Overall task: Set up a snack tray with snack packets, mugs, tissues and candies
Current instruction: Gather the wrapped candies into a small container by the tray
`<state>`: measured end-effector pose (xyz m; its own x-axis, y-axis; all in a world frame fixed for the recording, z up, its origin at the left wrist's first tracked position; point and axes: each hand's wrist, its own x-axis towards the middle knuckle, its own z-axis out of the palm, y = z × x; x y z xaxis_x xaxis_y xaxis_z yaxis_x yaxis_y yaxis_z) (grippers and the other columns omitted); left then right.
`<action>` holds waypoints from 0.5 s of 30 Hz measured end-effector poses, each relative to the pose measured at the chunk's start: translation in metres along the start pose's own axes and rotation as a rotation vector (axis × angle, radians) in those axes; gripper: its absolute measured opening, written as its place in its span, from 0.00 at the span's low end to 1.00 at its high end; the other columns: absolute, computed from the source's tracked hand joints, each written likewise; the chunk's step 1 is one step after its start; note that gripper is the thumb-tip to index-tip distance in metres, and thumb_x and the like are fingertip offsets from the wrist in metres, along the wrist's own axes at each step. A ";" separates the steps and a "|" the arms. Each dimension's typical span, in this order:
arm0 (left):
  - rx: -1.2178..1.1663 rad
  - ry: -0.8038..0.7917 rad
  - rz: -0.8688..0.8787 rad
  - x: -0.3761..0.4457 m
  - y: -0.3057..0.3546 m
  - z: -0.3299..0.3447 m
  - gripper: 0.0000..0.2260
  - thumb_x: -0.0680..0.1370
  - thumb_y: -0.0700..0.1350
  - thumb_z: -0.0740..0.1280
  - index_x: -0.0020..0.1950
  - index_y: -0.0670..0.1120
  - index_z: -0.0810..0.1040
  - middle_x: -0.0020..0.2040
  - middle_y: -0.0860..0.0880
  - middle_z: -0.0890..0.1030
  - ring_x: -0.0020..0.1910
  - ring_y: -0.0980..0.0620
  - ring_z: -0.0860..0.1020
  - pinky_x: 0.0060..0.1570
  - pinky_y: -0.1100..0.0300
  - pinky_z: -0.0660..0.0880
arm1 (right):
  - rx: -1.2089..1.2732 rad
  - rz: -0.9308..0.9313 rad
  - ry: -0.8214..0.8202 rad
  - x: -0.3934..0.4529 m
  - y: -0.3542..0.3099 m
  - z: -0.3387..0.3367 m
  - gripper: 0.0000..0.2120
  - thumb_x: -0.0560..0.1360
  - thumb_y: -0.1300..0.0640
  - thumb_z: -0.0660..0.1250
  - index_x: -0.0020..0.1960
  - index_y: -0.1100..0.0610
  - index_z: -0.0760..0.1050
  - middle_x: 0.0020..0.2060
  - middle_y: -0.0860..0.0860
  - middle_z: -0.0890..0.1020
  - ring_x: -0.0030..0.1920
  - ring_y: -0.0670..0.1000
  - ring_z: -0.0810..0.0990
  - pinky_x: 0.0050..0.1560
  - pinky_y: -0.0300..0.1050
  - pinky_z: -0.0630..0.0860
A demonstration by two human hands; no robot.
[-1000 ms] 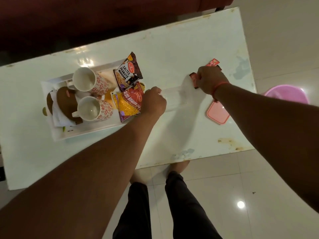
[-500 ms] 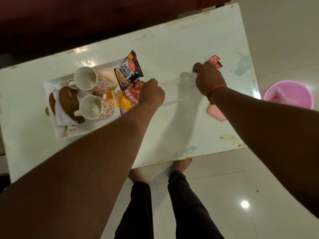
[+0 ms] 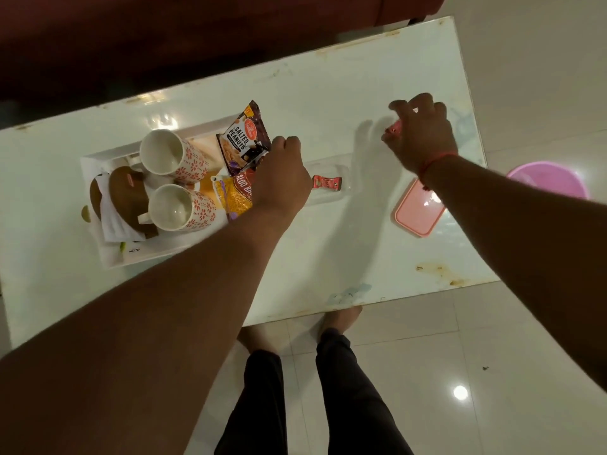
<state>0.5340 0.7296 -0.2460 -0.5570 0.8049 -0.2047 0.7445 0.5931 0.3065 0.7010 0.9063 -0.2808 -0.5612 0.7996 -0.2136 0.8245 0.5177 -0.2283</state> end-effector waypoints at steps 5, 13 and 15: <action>0.004 -0.003 0.014 -0.002 0.001 0.006 0.15 0.76 0.36 0.60 0.62 0.43 0.73 0.61 0.43 0.75 0.52 0.40 0.79 0.44 0.47 0.77 | -0.232 -0.087 -0.192 -0.003 0.010 0.017 0.21 0.76 0.56 0.66 0.67 0.56 0.66 0.61 0.63 0.70 0.60 0.67 0.69 0.57 0.60 0.73; -0.022 -0.019 0.016 0.001 0.001 0.008 0.14 0.76 0.36 0.60 0.61 0.43 0.74 0.60 0.43 0.75 0.51 0.41 0.79 0.44 0.47 0.78 | -0.047 -0.185 -0.098 -0.029 0.008 0.025 0.08 0.74 0.68 0.61 0.52 0.62 0.74 0.49 0.62 0.73 0.49 0.63 0.74 0.43 0.53 0.76; -0.031 -0.026 0.013 0.003 0.000 0.008 0.14 0.76 0.36 0.60 0.61 0.43 0.74 0.60 0.43 0.75 0.51 0.42 0.80 0.45 0.47 0.78 | 0.089 -0.079 -0.032 -0.026 0.003 0.020 0.08 0.75 0.67 0.60 0.49 0.60 0.76 0.48 0.60 0.75 0.47 0.61 0.77 0.43 0.48 0.75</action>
<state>0.5353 0.7318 -0.2536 -0.5370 0.8132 -0.2242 0.7400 0.5817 0.3377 0.7162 0.8810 -0.2951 -0.6270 0.7468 -0.2215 0.7691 0.5483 -0.3285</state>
